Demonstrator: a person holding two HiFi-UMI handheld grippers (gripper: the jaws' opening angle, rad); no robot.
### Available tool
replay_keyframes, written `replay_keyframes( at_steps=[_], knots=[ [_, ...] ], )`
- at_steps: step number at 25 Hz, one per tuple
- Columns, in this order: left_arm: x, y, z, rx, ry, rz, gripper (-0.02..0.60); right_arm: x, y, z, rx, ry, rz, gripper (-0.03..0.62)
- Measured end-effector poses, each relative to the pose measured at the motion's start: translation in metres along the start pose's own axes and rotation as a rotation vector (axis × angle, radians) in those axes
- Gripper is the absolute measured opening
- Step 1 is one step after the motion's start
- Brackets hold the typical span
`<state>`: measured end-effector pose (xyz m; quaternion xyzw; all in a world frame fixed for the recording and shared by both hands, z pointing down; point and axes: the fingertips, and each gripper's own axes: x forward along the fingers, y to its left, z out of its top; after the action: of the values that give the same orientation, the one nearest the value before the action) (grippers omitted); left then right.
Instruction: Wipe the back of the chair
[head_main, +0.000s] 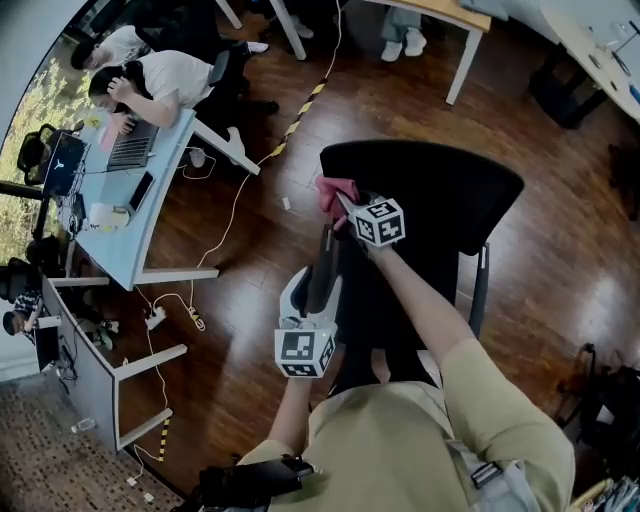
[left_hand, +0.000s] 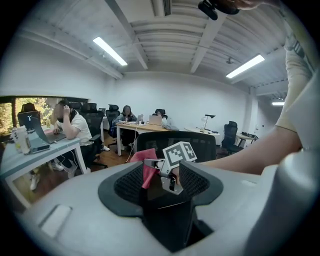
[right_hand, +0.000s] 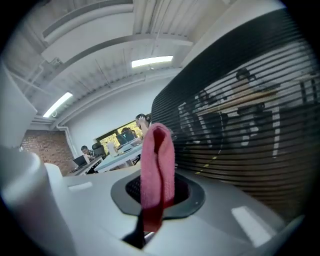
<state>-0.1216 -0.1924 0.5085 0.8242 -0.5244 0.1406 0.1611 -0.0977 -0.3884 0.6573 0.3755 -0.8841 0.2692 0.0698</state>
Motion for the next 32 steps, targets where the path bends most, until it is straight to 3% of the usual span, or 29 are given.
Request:
replay_keyframes(
  at_steps=[3,9,11,13,16,22,24,27,29,32],
  knots=[
    [0.009,-0.002,-0.004,-0.007,0.006,-0.022,0.209,-0.049,-0.052,-0.009,0.025,0.001,-0.098,0.020],
    [0.041,-0.035,0.003,0.002,0.000,-0.119,0.209,-0.254,-0.206,-0.030,0.145,-0.070,-0.499,0.021],
    [0.047,-0.045,0.006,0.005,-0.005,-0.142,0.209,-0.303,-0.228,-0.037,0.177,-0.092,-0.589,0.021],
    [0.051,-0.053,0.008,0.005,-0.008,-0.156,0.209,-0.316,-0.231,-0.043,0.176,-0.073,-0.617,0.021],
    [0.050,-0.061,0.010,0.009,-0.010,-0.152,0.209,-0.286,-0.207,-0.046,0.200,-0.058,-0.548,0.021],
    [0.031,-0.032,-0.002,-0.013,0.012,-0.069,0.209,-0.098,-0.047,-0.051,0.007,0.059,-0.112,0.021],
    [0.023,-0.019,-0.007,-0.020,0.021,-0.032,0.209,-0.044,-0.008,-0.044,-0.009,0.049,-0.034,0.021],
    [0.015,-0.001,-0.013,-0.011,0.039,0.005,0.209,-0.001,0.007,-0.033,0.015,0.029,-0.009,0.021],
    [0.012,0.007,-0.018,-0.012,0.048,0.011,0.207,-0.001,0.002,-0.033,-0.038,0.041,-0.012,0.021],
    [0.019,0.004,-0.021,-0.009,0.039,-0.027,0.182,-0.044,-0.047,-0.044,-0.019,0.048,-0.132,0.021]
  ],
)
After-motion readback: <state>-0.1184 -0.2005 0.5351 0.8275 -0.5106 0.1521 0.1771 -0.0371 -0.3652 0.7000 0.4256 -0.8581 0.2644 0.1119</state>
